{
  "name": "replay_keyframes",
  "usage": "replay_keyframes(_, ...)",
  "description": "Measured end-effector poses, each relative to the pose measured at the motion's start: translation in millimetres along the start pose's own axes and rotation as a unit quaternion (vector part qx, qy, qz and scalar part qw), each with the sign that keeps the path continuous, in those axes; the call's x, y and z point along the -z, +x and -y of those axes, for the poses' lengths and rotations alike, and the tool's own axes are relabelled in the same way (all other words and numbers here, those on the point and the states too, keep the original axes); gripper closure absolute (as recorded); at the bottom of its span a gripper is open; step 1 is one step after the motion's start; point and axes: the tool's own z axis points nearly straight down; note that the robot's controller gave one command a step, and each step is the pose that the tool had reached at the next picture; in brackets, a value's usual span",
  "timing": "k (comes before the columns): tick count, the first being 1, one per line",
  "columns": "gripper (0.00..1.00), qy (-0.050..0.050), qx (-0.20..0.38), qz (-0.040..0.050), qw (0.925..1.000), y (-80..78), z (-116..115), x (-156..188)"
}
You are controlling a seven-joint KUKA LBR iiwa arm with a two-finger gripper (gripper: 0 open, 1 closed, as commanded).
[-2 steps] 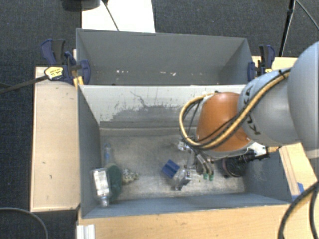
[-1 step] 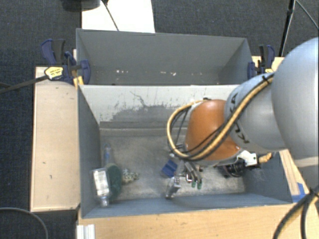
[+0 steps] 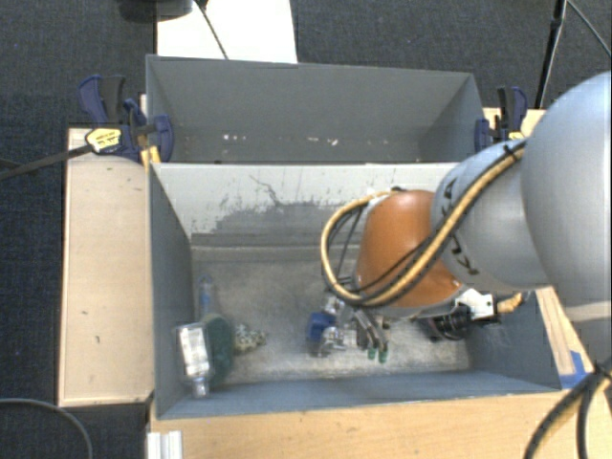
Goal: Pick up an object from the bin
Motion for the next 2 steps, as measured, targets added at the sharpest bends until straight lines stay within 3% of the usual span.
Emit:
replay_keyframes(1, 1.00, -0.001, 0.026, 0.0053, 0.9996, -5.7, -8, 124)
replay_keyframes(2, 1.00, 0.001, 0.164, 0.0047, 0.9864, -6.1, 30, 195)
